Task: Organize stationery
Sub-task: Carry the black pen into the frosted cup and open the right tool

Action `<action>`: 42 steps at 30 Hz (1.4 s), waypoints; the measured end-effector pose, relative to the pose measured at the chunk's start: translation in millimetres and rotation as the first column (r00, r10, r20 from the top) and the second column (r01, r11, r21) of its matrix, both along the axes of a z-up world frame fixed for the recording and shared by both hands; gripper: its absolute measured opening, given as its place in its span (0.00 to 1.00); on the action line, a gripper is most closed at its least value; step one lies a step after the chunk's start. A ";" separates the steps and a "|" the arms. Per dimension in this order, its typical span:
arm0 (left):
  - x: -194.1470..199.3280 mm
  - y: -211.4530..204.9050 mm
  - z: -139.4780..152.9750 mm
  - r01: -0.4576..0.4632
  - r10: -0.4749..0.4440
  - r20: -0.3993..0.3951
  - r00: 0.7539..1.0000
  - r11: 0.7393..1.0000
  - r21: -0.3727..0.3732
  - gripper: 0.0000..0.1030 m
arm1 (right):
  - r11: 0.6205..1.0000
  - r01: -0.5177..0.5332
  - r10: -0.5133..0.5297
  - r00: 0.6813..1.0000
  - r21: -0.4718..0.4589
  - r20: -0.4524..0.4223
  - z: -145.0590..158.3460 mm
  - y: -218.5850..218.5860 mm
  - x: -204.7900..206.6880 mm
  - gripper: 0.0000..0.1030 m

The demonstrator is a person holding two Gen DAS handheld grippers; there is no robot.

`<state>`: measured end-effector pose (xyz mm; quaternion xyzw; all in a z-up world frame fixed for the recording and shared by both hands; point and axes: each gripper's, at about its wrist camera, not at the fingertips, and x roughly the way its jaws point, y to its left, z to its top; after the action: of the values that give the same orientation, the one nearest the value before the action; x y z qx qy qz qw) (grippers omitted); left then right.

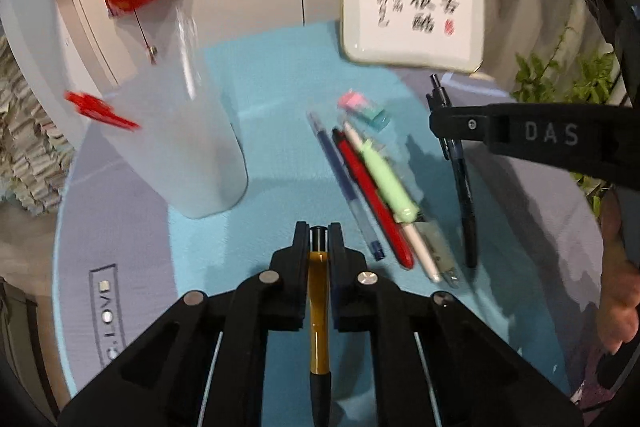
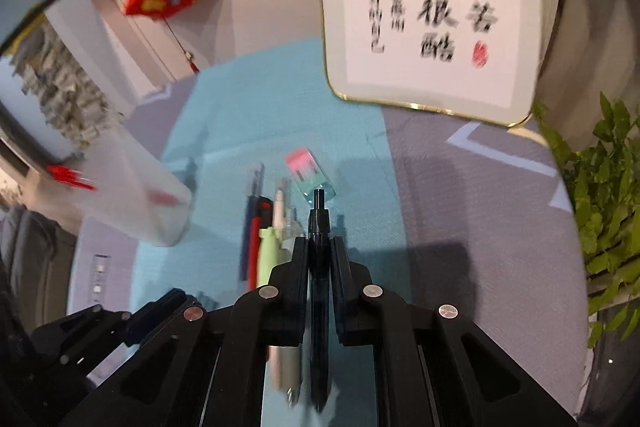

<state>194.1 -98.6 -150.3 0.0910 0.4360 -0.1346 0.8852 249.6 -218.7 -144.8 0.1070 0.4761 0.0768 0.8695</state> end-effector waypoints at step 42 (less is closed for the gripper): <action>-55.2 143.1 68.6 -0.201 0.241 0.178 0.954 0.955 -0.216 0.07 | 0.998 -0.063 0.053 0.913 0.011 0.404 103.1 139.1 37.2 0.11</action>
<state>138.8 44.6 -81.6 -0.0328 0.3359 -0.0666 0.9390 286.8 -79.6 -41.7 0.0850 0.2887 0.1285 0.9449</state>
